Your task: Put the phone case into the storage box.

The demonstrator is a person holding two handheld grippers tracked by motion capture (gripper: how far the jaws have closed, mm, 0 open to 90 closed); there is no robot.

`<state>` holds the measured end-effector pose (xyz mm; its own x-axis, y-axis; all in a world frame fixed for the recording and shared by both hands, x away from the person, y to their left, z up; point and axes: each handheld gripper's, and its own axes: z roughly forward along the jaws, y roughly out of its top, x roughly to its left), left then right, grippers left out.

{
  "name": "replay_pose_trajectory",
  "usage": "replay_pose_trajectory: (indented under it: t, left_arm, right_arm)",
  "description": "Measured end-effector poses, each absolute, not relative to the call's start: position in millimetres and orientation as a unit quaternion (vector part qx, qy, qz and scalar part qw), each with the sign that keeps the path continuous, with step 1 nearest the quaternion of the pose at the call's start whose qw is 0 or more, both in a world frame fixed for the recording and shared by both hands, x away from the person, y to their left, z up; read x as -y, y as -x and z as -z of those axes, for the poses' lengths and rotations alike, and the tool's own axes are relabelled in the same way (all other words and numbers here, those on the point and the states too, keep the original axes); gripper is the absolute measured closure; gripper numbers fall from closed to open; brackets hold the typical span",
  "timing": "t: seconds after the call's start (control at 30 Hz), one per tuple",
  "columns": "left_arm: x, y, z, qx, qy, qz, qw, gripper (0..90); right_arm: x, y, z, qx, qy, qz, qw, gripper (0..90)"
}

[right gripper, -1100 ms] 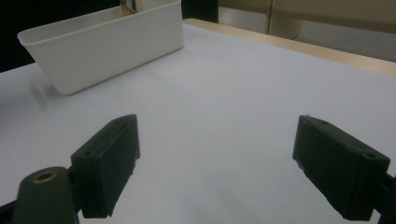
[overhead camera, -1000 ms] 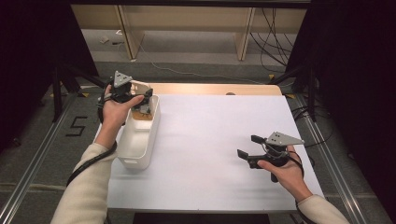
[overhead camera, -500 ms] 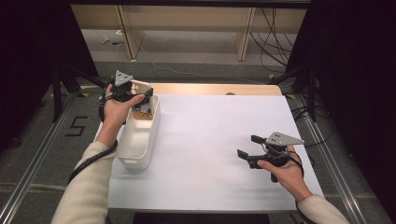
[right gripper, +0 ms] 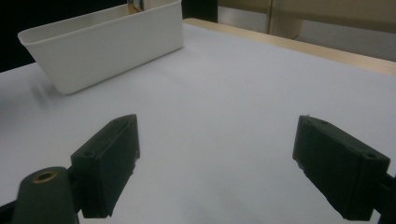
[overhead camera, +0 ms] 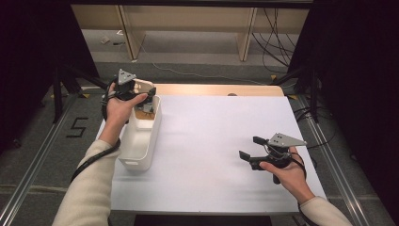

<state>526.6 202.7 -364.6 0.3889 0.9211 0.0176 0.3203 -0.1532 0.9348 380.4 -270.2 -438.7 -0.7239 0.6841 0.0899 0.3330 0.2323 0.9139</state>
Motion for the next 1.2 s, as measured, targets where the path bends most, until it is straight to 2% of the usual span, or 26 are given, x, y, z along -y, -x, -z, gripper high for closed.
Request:
replay_pose_trajectory:
  t: [1.2]
  left_arm:
    - [-204, -539, 362, -0.459, -0.686, -0.315, 0.468, 11.4]
  right_arm:
    - [271, -381, 439, -0.767, -0.333, -0.523, 0.168, 15.6]
